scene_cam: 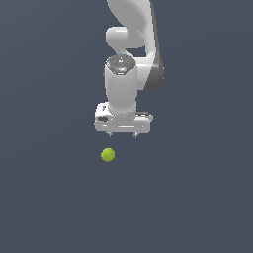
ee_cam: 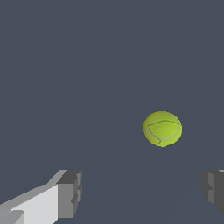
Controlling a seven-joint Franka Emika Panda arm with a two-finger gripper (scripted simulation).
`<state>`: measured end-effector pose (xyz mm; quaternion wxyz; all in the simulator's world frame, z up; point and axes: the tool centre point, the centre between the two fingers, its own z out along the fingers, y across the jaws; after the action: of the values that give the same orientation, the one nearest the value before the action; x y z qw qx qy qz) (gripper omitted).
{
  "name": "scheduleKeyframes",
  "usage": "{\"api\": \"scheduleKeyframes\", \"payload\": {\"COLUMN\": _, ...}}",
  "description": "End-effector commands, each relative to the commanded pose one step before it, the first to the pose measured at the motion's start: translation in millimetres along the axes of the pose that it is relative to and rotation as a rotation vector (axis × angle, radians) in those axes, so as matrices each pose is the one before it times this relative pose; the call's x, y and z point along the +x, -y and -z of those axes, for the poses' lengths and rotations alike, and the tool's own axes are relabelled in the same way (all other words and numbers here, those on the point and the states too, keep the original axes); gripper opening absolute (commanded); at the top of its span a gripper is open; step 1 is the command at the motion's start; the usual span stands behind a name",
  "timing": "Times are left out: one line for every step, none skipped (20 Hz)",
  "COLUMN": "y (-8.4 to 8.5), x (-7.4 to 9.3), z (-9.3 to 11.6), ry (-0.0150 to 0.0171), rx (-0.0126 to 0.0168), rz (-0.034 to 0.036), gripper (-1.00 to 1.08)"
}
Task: Pick up the object and move it to a goal position.
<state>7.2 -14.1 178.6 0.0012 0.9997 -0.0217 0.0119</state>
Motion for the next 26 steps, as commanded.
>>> {"api": "scheduleKeyframes", "payload": {"y": -0.01, "x": 0.0, "z": 0.0, "ry": 0.0, "rx": 0.0, "rz": 0.0, "gripper": 1.0}}
{"api": "scheduleKeyframes", "payload": {"y": 0.41, "x": 0.15, "z": 0.41, "ry": -0.00093, "rx": -0.00029, "rz": 0.0017, "gripper": 1.0}}
{"api": "scheduleKeyframes", "payload": {"y": 1.03, "x": 0.45, "z": 1.12, "ry": -0.00256, "rx": -0.00078, "rz": 0.00468, "gripper": 1.0}}
{"api": "scheduleKeyframes", "payload": {"y": 1.75, "x": 0.73, "z": 1.87, "ry": -0.00425, "rx": -0.0013, "rz": 0.00777, "gripper": 1.0}}
{"api": "scheduleKeyframes", "payload": {"y": 2.37, "x": 1.04, "z": 2.57, "ry": -0.00585, "rx": -0.0018, "rz": 0.0107, "gripper": 1.0}}
{"api": "scheduleKeyframes", "payload": {"y": 3.0, "x": 1.34, "z": 3.26, "ry": -0.00744, "rx": -0.00232, "rz": 0.01363, "gripper": 1.0}}
{"api": "scheduleKeyframes", "payload": {"y": 2.86, "x": 1.35, "z": 3.13, "ry": -0.0072, "rx": -0.00228, "rz": 0.01325, "gripper": 1.0}}
{"api": "scheduleKeyframes", "payload": {"y": 2.12, "x": 1.05, "z": 2.33, "ry": -0.00543, "rx": -0.00175, "rz": 0.01007, "gripper": 1.0}}
{"api": "scheduleKeyframes", "payload": {"y": 1.38, "x": 0.73, "z": 1.53, "ry": -0.00364, "rx": -0.00119, "rz": 0.00685, "gripper": 1.0}}
{"api": "scheduleKeyframes", "payload": {"y": 0.66, "x": 0.39, "z": 0.73, "ry": -0.00185, "rx": -0.00061, "rz": 0.00359, "gripper": 1.0}}
{"api": "scheduleKeyframes", "payload": {"y": -0.2, "x": 0.04, "z": -0.07, "ry": 0.0, "rx": 0.0, "rz": 0.0, "gripper": 1.0}}
{"api": "scheduleKeyframes", "payload": {"y": -0.28, "x": -0.28, "z": -0.46, "ry": 0.00121, "rx": 0.0004, "rz": -0.00225, "gripper": 1.0}}
{"api": "scheduleKeyframes", "payload": {"y": -0.02, "x": -0.21, "z": -0.04, "ry": 0.00059, "rx": 0.00022, "rz": -0.00171, "gripper": 1.0}}
{"api": "scheduleKeyframes", "payload": {"y": 0.1, "x": -0.01, "z": 0.04, "ry": 0.0, "rx": 0.0, "rz": 0.0, "gripper": 1.0}}
{"api": "scheduleKeyframes", "payload": {"y": -0.33, "x": 0.1, "z": -0.31, "ry": 0.00005, "rx": -0.00002, "rz": 0.00069, "gripper": 1.0}}
{"api": "scheduleKeyframes", "payload": {"y": -0.7, "x": 0.19, "z": -0.83, "ry": 0.00037, "rx": 0.00004, "rz": 0.00133, "gripper": 1.0}}
{"api": "scheduleKeyframes", "payload": {"y": -1.22, "x": 0.24, "z": -1.38, "ry": 0.00075, "rx": 0.00012, "rz": 0.00166, "gripper": 1.0}}
{"api": "scheduleKeyframes", "payload": {"y": -1.67, "x": 0.3, "z": -1.93, "ry": 0.00116, "rx": 0.00021, "rz": 0.00208, "gripper": 1.0}}
{"api": "scheduleKeyframes", "payload": {"y": -2.11, "x": 0.35, "z": -2.5, "ry": 0.00156, "rx": 0.00031, "rz": 0.00256, "gripper": 1.0}}
{"api": "scheduleKeyframes", "payload": {"y": -2.6, "x": 0.38, "z": -3.01, "ry": 0.00188, "rx": 0.00039, "rz": 0.00295, "gripper": 1.0}}
{"api": "scheduleKeyframes", "payload": {"y": -2.99, "x": 0.41, "z": -3.54, "ry": 0.00223, "rx": 0.00048, "rz": 0.00346, "gripper": 1.0}}
{"api": "scheduleKeyframes", "payload": {"y": -3.42, "x": 0.41, "z": -3.96, "ry": 0.00243, "rx": 0.00055, "rz": 0.0039, "gripper": 1.0}}
{"api": "scheduleKeyframes", "payload": {"y": -3.84, "x": 0.42, "z": -4.45, "ry": 0.00268, "rx": 0.00063, "rz": 0.00448, "gripper": 1.0}}
{"api": "scheduleKeyframes", "payload": {"y": -4.24, "x": 0.4, "z": -4.96, "ry": 0.00296, "rx": 0.00074, "rz": 0.00505, "gripper": 1.0}}
{"api": "scheduleKeyframes", "payload": {"y": -4.72, "x": 0.33, "z": -5.48, "ry": 0.00324, "rx": 0.00086, "rz": 0.00548, "gripper": 1.0}}
{"api": "scheduleKeyframes", "payload": {"y": -5.19, "x": 0.25, "z": -6.02, "ry": 0.00354, "rx": 0.001, "rz": 0.00595, "gripper": 1.0}}
